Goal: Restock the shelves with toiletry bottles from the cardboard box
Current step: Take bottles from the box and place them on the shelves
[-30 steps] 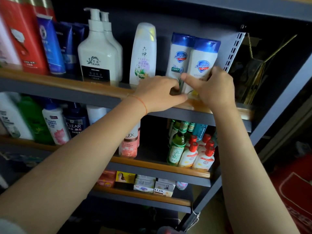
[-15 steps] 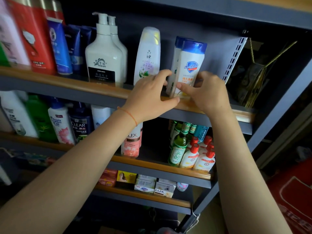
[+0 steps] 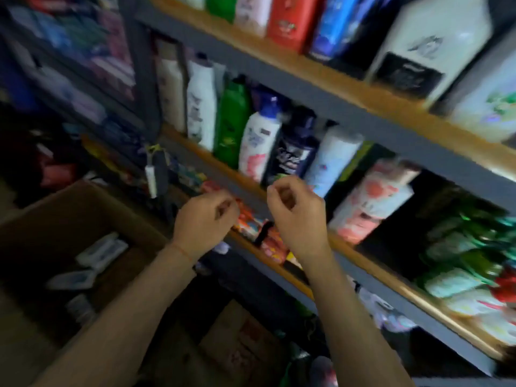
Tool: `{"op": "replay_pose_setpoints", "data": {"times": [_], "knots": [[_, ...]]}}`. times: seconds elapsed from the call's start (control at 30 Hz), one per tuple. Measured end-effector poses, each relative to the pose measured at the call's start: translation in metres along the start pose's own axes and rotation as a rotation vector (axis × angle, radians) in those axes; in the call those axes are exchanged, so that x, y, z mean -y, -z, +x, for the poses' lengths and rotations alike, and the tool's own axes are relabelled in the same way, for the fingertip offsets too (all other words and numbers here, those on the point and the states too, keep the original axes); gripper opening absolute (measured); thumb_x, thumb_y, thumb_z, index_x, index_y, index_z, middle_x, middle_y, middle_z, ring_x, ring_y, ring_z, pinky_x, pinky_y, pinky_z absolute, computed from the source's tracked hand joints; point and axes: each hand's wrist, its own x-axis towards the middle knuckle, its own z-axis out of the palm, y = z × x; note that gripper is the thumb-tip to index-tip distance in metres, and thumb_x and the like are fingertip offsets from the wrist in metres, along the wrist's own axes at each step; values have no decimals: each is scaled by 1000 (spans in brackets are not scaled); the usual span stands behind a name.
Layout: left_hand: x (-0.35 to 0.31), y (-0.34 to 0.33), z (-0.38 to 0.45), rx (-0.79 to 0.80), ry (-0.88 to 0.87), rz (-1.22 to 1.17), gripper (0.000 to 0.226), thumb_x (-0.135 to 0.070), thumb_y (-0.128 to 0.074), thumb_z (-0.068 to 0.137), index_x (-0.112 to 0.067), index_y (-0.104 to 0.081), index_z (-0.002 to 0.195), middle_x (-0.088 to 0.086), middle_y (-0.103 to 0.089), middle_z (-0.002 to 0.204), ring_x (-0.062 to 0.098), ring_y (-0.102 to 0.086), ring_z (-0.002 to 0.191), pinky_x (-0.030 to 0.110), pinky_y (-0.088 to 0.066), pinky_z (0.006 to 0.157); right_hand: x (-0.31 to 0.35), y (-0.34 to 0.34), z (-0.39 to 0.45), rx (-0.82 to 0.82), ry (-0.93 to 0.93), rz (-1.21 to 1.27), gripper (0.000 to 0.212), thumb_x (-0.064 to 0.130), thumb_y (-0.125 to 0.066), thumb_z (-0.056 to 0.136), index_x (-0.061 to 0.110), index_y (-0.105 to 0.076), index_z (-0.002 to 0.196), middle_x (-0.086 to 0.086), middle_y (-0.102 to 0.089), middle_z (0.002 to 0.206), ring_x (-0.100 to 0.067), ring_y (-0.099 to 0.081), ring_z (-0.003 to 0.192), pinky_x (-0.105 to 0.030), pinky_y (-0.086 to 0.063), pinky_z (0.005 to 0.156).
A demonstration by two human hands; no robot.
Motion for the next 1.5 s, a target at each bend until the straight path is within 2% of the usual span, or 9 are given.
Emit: {"op": "replay_pose_setpoints", "data": {"times": [0.1, 0.27, 0.37, 0.5, 0.63, 0.83, 0.93, 1.17, 1.5], "knots": [[113, 25, -41, 31, 291, 83, 40, -48, -44, 82, -16, -68, 86, 2, -68, 82, 24, -64, 79, 36, -52, 71, -21, -112, -15, 250, -116, 2, 12, 14, -65, 89, 11, -63, 77, 3, -61, 66, -7, -54, 62, -24, -42, 62], [266, 82, -127, 9, 681, 210, 19, -23, -57, 94, -10, -70, 99, 9, -65, 101, 26, -61, 93, 31, -44, 76, -18, -288, -59, 721, -320, 59, 21, 21, -61, 93, 24, -56, 72, 5, -54, 64, -7, -50, 60, -25, -38, 59], [338, 114, -169, -56, 679, 364, 35, -30, -54, 81, -4, -70, 100, 20, -62, 104, 40, -61, 96, 46, -51, 81, -12, -381, -84, 957, -385, 76, 21, 28, -60, 93, 30, -56, 72, 7, -57, 68, -7, -54, 63, -23, -40, 60], [397, 137, -193, -98, 735, 499, 45, -27, -59, 80, -6, -61, 120, 20, -53, 133, 40, -41, 134, 56, -23, 113, -23, -496, -116, 1245, -478, -60, 11, 27, -59, 93, 21, -61, 85, 0, -63, 84, -19, -61, 80, -32, -47, 70], [420, 133, -200, -84, 735, 355, 51, -35, -48, 88, -9, -55, 131, 12, -38, 152, 40, -20, 147, 54, -22, 118, -45, -581, -152, 1477, -497, -228, 15, 19, -55, 98, 9, -62, 106, -10, -63, 111, -18, -54, 92, -26, -40, 74], [433, 124, -208, -191, 692, 187, 39, -30, -49, 95, -11, -57, 128, 9, -34, 152, 36, -34, 138, 56, -31, 110, -101, -629, -204, 1771, -496, -645, 33, 17, -40, 104, 1, -52, 129, -17, -53, 134, -30, -53, 119, -32, -43, 92], [438, 122, -209, -223, 666, 187, 40, -31, -50, 95, -10, -58, 128, 9, -35, 150, 32, -34, 137, 57, -33, 108, -125, -632, -220, 1935, -414, -809, 43, 21, -48, 101, 3, -45, 139, -16, -50, 139, -29, -51, 123, -32, -43, 95], [441, 120, -210, -227, 659, 222, 41, -28, -51, 92, -6, -61, 125, 16, -40, 149, 40, -36, 136, 53, -30, 111, -153, -627, -233, 1951, -162, -1059, 66, 26, -59, 93, 17, -29, 152, -16, -23, 156, -38, -26, 142, -50, -28, 115], [435, 119, -207, -211, 724, 217, 40, -25, -53, 90, -13, -58, 127, 9, -35, 154, 39, -29, 141, 54, -32, 110, -144, -615, -220, 2066, -264, -962, 61, 29, -70, 87, 11, -47, 141, -14, -53, 137, -32, -56, 118, -37, -45, 93]]}}
